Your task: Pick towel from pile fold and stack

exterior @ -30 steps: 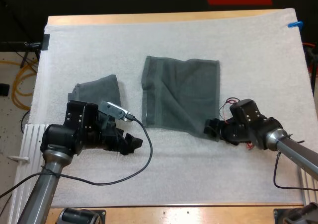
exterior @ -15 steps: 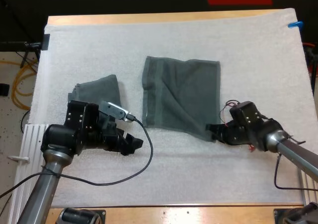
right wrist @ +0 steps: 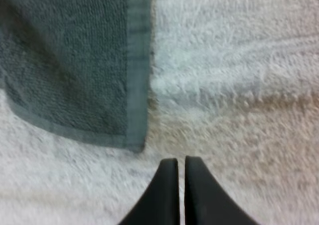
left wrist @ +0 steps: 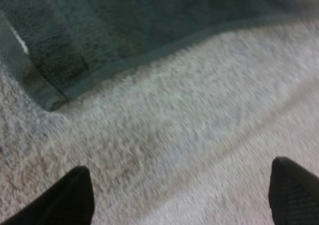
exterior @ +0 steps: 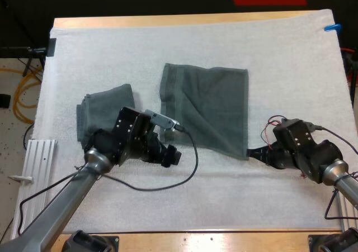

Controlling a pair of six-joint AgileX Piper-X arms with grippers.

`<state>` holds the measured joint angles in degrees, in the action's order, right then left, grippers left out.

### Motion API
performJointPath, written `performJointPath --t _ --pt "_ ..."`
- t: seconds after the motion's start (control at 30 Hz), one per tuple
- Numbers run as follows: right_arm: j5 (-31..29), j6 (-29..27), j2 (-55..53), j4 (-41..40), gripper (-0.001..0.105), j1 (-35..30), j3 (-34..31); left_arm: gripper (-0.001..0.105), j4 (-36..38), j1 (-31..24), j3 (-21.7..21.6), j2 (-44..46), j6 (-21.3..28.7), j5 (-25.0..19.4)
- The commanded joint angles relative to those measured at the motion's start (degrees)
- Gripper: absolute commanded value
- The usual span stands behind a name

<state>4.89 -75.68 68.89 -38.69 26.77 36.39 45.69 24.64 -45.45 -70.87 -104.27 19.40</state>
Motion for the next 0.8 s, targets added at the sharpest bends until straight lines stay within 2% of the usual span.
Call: performJointPath --t 0.0,0.07,0.13,0.2,0.3,0.37,0.47,0.67,0.77 --pt "0.5 0.4 0.2 1.3 0.000 0.1 -0.1 0.070 -1.3 0.2 -0.2 0.0 -1.4 -0.8" --pt "2.8 0.6 1.0 2.5 0.001 0.1 -0.1 0.070 -1.3 0.2 -0.2 0.2 -1.4 -0.8" --pt "6.1 0.9 2.6 3.8 0.009 0.1 -0.1 0.070 -1.3 0.2 -0.2 0.9 -1.4 -0.8" --pt "8.9 1.8 4.7 5.1 0.026 0.1 -0.1 0.070 -1.0 0.2 -0.2 2.1 -1.4 -0.8" --pt "9.4 3.8 7.7 7.5 0.051 0.1 -0.1 0.070 0.2 0.2 -0.2 4.1 -1.4 -0.8" --pt "9.6 5.2 9.5 9.2 0.056 0.1 -0.1 0.070 1.0 0.2 -0.2 5.7 -1.4 -0.8" --pt "9.6 8.0 12.2 11.5 0.055 0.1 -0.1 0.070 2.3 0.2 -0.2 8.1 -1.4 -0.8" --pt "14.1 14.1 16.7 17.4 0.039 0.1 -0.1 0.070 3.8 0.2 -0.2 12.8 -1.4 -0.8" --pt "16.0 15.7 18.6 19.0 0.035 0.1 -0.1 0.070 3.8 0.2 -0.2 14.4 -1.4 -0.8"
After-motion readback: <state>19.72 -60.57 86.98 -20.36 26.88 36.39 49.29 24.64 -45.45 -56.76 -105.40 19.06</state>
